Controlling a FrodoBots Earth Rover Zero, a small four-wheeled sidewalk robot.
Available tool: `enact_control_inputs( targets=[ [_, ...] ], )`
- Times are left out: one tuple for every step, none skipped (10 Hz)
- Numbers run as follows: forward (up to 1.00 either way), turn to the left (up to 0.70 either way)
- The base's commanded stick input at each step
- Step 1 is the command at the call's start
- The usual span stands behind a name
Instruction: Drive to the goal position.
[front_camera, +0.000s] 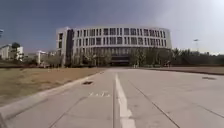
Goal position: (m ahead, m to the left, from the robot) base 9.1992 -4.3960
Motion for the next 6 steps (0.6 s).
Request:
enact_control_inputs(
  targets=[
    [0.70, -0.01],
    [0.70, -0.01],
    [0.70, -0.01],
    [0.70, -0.01],
    [0.70, -0.01],
    [0.70, -0.01]
  ],
)
